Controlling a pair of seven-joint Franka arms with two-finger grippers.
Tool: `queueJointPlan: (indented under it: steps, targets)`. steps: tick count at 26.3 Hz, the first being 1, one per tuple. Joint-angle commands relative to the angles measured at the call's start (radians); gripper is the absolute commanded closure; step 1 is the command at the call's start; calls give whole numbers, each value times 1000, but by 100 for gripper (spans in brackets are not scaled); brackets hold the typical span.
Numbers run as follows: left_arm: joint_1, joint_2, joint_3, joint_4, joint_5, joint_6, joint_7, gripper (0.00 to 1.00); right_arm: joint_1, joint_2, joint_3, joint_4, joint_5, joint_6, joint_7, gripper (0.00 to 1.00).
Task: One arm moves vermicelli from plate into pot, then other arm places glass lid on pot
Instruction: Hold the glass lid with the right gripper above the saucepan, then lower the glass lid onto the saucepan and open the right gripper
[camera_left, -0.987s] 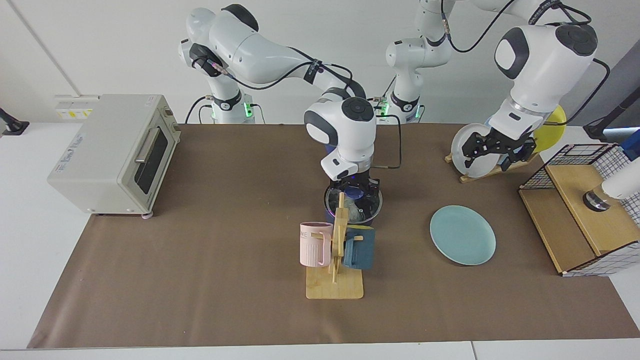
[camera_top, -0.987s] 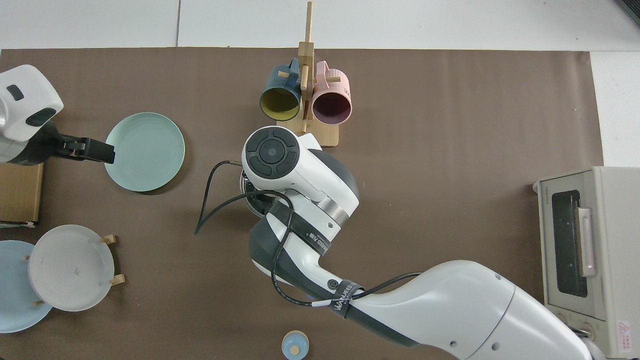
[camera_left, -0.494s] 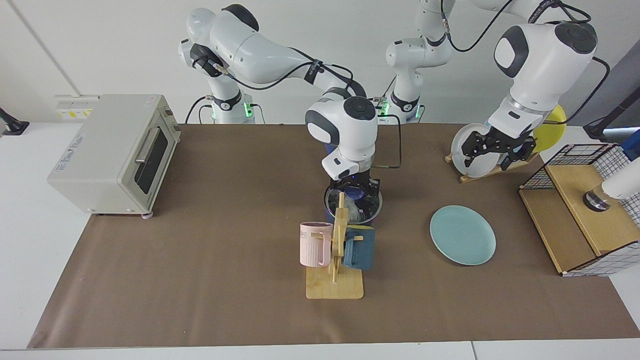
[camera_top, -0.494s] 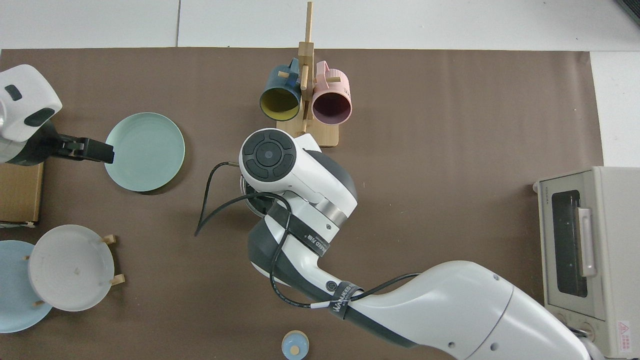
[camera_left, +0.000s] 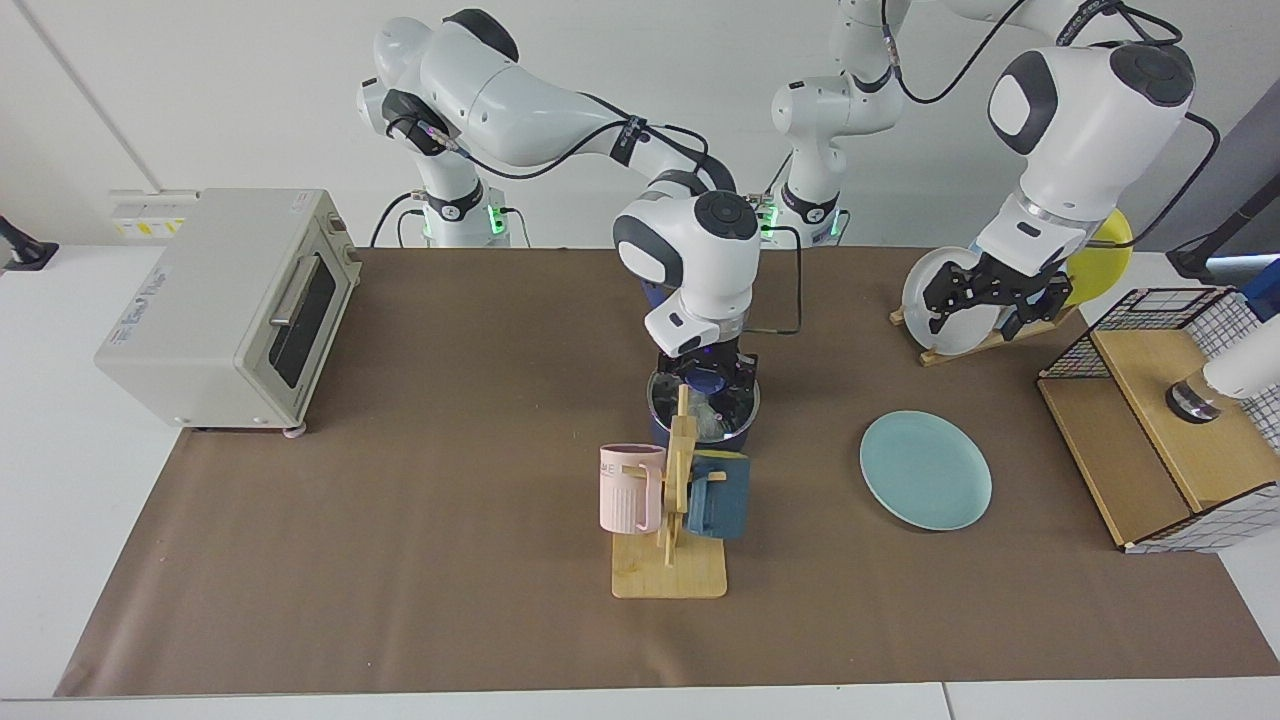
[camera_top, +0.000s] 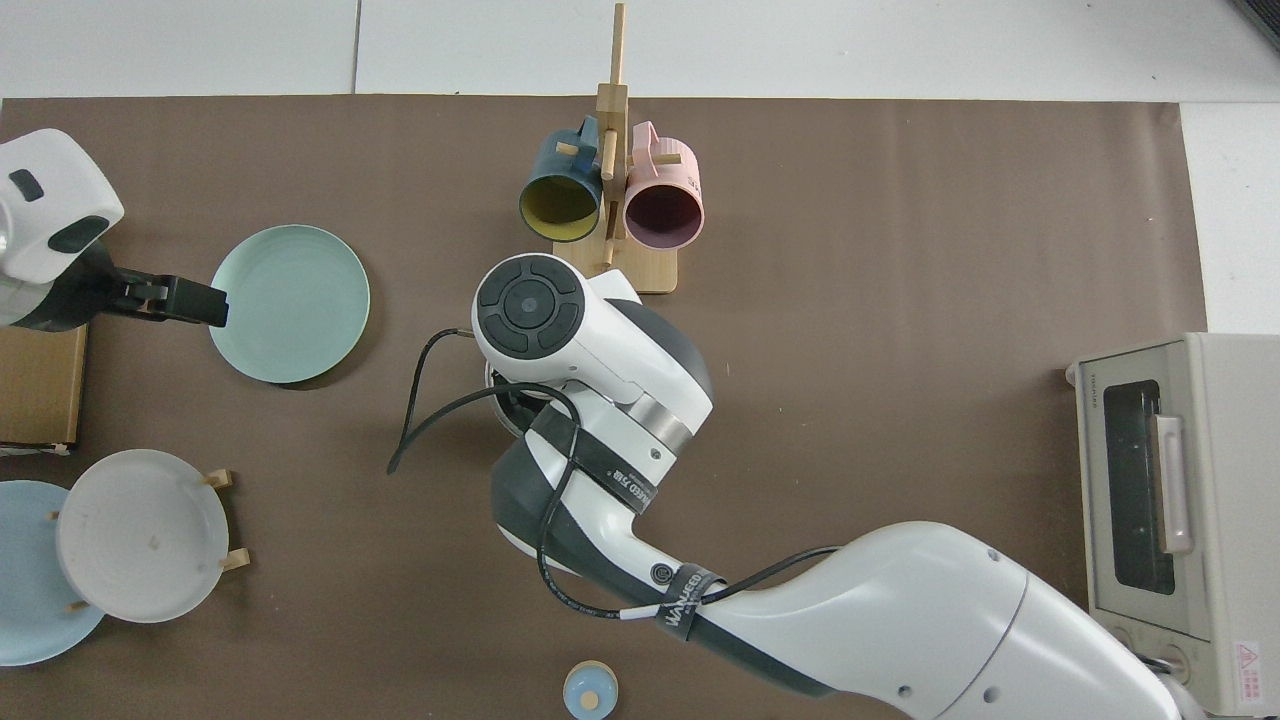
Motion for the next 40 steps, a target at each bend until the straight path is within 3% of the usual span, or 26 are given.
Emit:
queueJointPlan:
  steps: [1,3,4,5,6,7,15,24,33,40]
  targets:
    - [-12,-24,8,-21,20,7,4,0,-13,37,29,8,-20,-31,24,98]
    - [-12,-27,8,-21,20,7,4,0,-13,37,29,8,-20,-28,24,97]
    - [-12,-30,8,-21,20,7,4,0,-14,37,29,8,-20,-24,24,91]
    - [-12,-30,8,-21,20,6,4,0,-14,38,29,8,-22,-21,24,77]
    - [-12,-30,8,-21,20,6,4,0,-14,38,28,8,-21,-16,24,52]
    - [-12,-30,8,-21,20,6,4,0,-16,40,28,8,-20,-13,24,1]
    - [-12,-31,8,-21,20,6,4,0,-19,44,29,20,-21,-21,22,0]
    - [-12,-34,8,-21,20,6,4,0,-43,4,70,57,-27,-94,10,0]
    - [-12,-36,8,-21,20,6,4,0,-140,-74,164,53,-28,-168,-44,0]
    - [-12,-36,8,-21,20,6,4,0,-210,-144,159,43,-8,-208,-176,0]
